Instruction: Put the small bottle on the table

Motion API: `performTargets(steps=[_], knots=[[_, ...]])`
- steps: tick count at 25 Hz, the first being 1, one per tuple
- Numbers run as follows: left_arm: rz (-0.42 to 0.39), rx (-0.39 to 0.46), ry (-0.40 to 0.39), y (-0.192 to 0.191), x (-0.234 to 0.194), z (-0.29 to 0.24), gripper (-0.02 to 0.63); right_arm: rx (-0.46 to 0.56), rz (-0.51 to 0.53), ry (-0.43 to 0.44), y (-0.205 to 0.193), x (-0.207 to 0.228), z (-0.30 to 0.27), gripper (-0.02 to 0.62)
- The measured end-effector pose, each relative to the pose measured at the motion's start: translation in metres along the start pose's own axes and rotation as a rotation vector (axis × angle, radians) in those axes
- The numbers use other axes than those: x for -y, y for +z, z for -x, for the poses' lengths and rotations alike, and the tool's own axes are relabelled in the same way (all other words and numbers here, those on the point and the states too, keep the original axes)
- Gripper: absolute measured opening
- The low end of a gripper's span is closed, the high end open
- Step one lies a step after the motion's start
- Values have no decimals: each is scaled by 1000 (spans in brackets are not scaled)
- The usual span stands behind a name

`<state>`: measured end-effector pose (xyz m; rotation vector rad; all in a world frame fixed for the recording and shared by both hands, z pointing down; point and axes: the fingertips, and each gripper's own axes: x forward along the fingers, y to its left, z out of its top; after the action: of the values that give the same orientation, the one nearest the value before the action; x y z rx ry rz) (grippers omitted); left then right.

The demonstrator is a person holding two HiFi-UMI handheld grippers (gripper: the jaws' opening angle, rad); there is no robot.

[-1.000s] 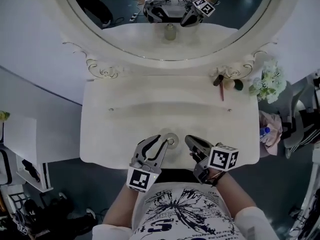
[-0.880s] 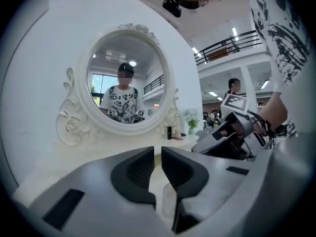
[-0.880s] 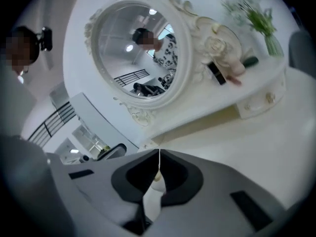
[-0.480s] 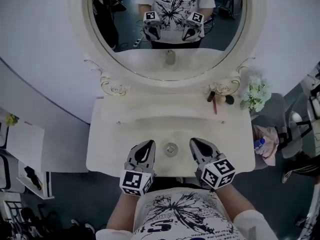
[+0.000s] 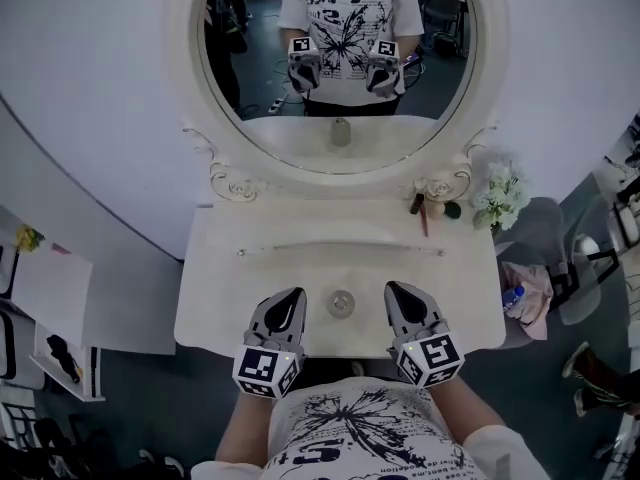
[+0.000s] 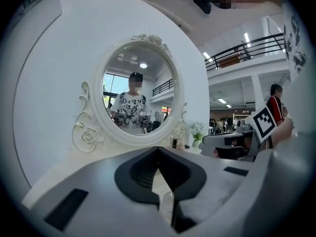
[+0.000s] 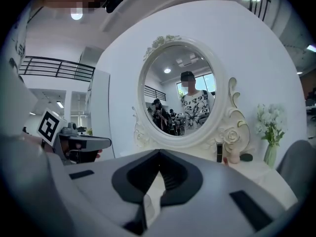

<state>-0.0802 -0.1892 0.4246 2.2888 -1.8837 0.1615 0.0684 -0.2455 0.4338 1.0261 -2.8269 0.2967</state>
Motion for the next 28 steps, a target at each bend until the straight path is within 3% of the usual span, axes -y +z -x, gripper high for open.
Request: performTargets(steps=[7,14,19,28], knots=[[-44,10,-28,7,13,3,18,-3,0,-3,-1,-8,5,15],[-69,4,-2,6,13,9,19,4,40,-24,1,-12,9,17],[-54,35,-14,9,18,12,20,17,47,-30,3,-11,12,17],[-73,10,-17,6,23,14,20,1,64,-25,-3,-17,17,15]])
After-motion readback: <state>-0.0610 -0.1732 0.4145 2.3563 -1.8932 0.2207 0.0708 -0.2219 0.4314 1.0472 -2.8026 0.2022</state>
